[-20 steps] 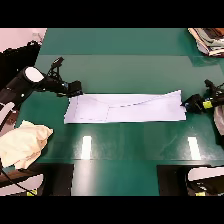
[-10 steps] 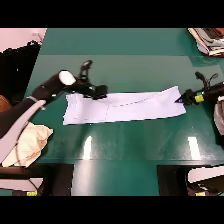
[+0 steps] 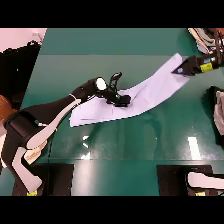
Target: Fold the shirts.
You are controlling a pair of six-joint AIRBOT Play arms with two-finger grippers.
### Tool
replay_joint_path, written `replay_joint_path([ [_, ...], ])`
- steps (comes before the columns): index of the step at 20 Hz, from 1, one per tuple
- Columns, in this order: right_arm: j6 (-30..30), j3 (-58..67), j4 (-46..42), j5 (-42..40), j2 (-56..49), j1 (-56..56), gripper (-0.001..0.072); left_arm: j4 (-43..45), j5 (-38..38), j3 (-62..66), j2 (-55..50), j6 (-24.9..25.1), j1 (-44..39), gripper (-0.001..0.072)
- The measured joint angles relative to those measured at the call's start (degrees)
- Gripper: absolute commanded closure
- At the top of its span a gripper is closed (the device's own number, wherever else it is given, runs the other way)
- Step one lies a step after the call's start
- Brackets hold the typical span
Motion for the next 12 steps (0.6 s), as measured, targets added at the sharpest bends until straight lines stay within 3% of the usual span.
replay_joint_path([
  [7, 0.7, 2.7, 6.2, -1.6, 1.0, 11.6, 0.0695, -0.6, -1.7, 4.2, -1.0, 0.0, 0.8, 0.0683],
  [12, -0.3, 3.0, 7.0, -6.1, 1.0, 19.3, 0.0695, 5.6, -7.2, 6.6, 3.7, 0.0, 6.6, 0.0682],
])
